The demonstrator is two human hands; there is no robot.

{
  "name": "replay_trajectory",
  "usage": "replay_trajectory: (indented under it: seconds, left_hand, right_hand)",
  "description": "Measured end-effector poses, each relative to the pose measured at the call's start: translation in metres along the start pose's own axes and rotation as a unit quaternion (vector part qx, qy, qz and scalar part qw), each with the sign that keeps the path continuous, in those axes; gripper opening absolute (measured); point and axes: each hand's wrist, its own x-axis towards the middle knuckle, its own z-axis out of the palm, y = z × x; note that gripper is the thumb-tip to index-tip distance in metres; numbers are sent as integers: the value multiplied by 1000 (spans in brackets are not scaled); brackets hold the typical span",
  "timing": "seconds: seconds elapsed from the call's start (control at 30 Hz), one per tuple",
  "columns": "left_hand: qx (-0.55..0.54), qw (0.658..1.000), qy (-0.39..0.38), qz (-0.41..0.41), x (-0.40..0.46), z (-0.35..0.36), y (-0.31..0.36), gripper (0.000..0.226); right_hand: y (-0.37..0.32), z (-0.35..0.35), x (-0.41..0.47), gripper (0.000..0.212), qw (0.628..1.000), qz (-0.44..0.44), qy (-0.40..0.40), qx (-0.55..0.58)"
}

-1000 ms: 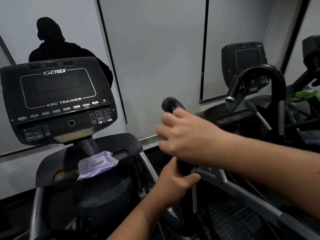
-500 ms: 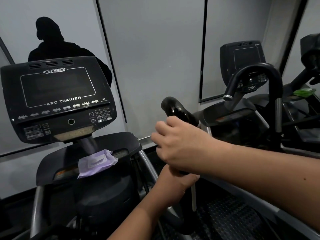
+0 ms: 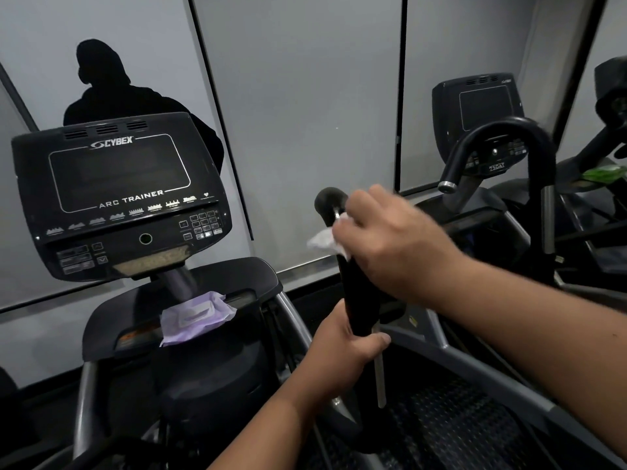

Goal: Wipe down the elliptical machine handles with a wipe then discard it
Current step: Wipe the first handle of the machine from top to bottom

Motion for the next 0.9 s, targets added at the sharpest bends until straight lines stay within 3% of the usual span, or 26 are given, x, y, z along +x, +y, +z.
replay_trajectory:
  seconds: [0.1, 0.2, 0.3, 0.47, 0.67, 0.8, 0.9]
  left_hand:
    - [10, 1000, 6, -3, 1, 0, 3, 42]
    - [5, 1000, -3, -13, 0, -1, 5, 42]
    - [1, 1000, -11, -11, -2, -2, 8, 41]
    - [11, 1000, 3, -12, 1, -2, 11, 33]
    - [15, 999, 0, -30, 1, -2, 10, 38]
    - [21, 999, -1, -34, 3, -4, 10, 28]
    - [18, 999, 2, -30, 3, -5, 12, 33]
  right_hand:
    - [-9, 6, -17, 9, 999, -21, 1, 36]
    - [7, 11, -3, 10, 987, 116, 43, 101]
    - [-2, 20, -10, 15, 953, 222, 90, 183]
    - [-23, 20, -34, 19, 920, 264, 129, 259]
    - [-10, 28, -7, 25, 840, 391, 141, 349]
    - [-24, 22, -38, 31, 842, 394, 131, 345]
    - [-10, 24, -14, 25, 847, 389, 133, 338]
